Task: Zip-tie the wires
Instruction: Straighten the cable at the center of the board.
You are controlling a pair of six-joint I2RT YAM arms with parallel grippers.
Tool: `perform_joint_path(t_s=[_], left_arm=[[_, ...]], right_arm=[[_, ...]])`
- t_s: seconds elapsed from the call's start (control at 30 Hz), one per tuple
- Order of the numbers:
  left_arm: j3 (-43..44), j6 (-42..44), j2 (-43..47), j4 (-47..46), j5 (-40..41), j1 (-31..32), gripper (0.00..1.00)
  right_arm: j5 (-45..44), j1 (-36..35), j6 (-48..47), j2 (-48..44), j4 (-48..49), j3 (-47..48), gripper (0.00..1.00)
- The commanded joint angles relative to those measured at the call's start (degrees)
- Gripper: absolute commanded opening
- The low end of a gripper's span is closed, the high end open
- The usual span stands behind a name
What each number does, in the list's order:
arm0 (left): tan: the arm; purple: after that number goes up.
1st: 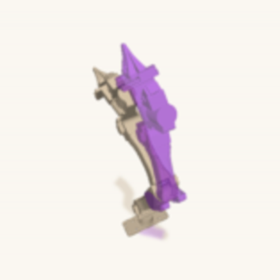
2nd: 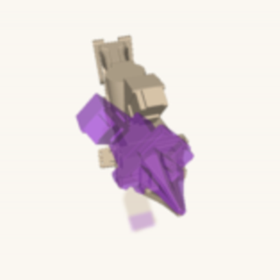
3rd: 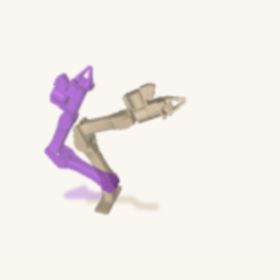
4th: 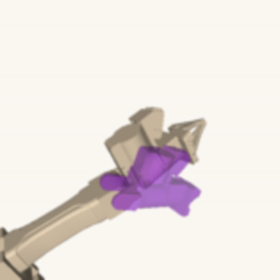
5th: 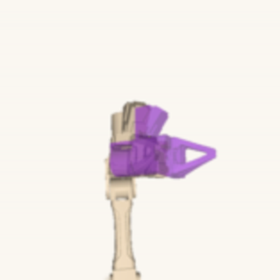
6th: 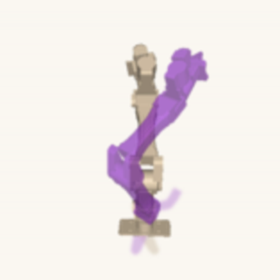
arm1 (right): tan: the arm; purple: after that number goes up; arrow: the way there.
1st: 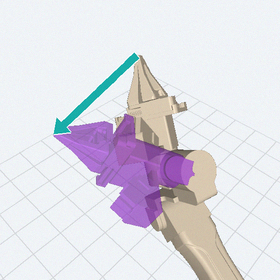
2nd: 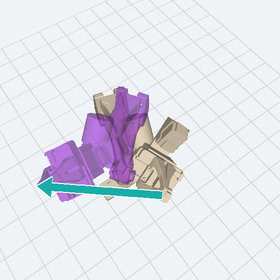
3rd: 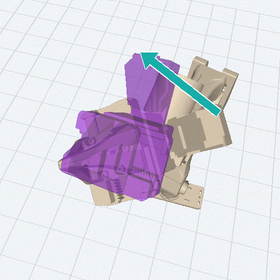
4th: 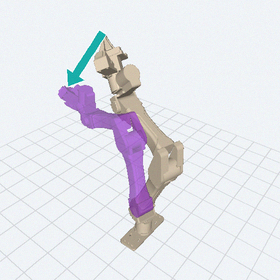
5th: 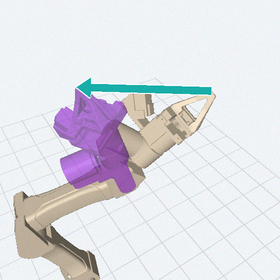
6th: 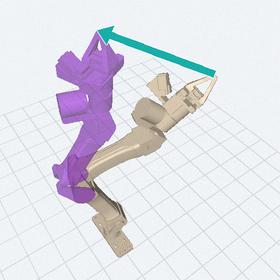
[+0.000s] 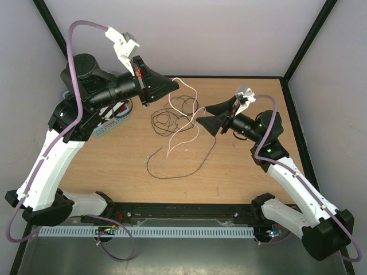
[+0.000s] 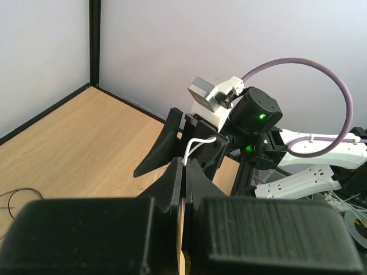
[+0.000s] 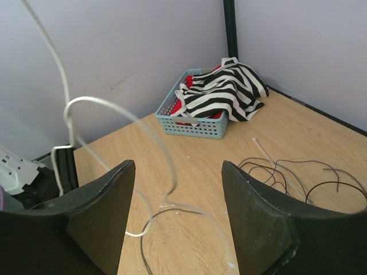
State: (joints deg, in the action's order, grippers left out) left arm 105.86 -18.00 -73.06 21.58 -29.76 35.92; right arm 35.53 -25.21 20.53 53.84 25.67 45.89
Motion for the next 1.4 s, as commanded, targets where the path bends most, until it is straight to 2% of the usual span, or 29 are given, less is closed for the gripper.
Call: perform_joint_path(t_s=[0.0,0.23,0.27,0.33,0.47,0.53,0.63,0.73,0.83,0.9,1.07,1.17,1.37], left_arm=[[-0.6,-0.4,0.9,-1.7,0.0,-0.2,0.0],[-0.5,-1.0,0.8,-1.9,-1.0,-0.2,0.0],[-0.5,-1.0,0.8,-1.9,-1.0,-0.2,0.0],[-0.5,-0.9,0.9,-1.9,-1.0,-0.2,0.0],[-1.6,0.3,2.2,-1.7,0.1,-0.2,0.0],[-3.4,1.5,3.7,-0.5,2.6,-1.0,0.0],[-9.6,-1.1,7.2,0.1,3.4,-7.4,0.0],[-15.9,-6.1,10.3,0.0,-0.7,-18.3,0.0],[-22.1,-7.6,12.9,0.0,-3.1,-26.2,0.0],[-26.2,-9.1,14.3,0.1,-4.8,-31.3,0.0],[-38.3,-10.8,15.5,0.1,-7.5,-42.5,0.0],[-45.5,-10.1,15.0,0.0,-7.2,-46.6,0.0],[-56.6,-10.2,13.8,-2.2,-8.8,-47.3,0.0]], right_arm=[[-2.7,-0.2,-1.1,0.0,2.1,1.2,0.7],[-2.5,-0.2,-0.1,0.6,2.5,1.1,0.59],[-1.8,-0.3,0.4,1.0,3.0,1.1,0.55],[-0.8,-0.4,1.4,1.7,4.4,0.8,0.44],[-2.6,-0.5,0.3,2.1,2.7,0.3,0.09],[-7.3,-0.5,-2.7,1.2,-2.9,1.0,0.01],[-19.1,-0.3,-6.6,-1.0,-12.9,2.3,0.0],[-27.9,0.5,-8.8,-2.3,-19.5,3.2,0.0],[-39.0,1.6,-9.5,-1.7,-26.3,5.0,0.0],[-47.0,4.0,-9.4,-0.6,-30.6,6.5,0.0],[-60.1,11.6,-11.8,4.6,-38.2,11.0,0.0],[-65.8,14.8,-13.1,7.4,-40.0,12.7,0.0],[-69.2,20.5,-14.8,9.4,-40.6,11.5,0.0]])
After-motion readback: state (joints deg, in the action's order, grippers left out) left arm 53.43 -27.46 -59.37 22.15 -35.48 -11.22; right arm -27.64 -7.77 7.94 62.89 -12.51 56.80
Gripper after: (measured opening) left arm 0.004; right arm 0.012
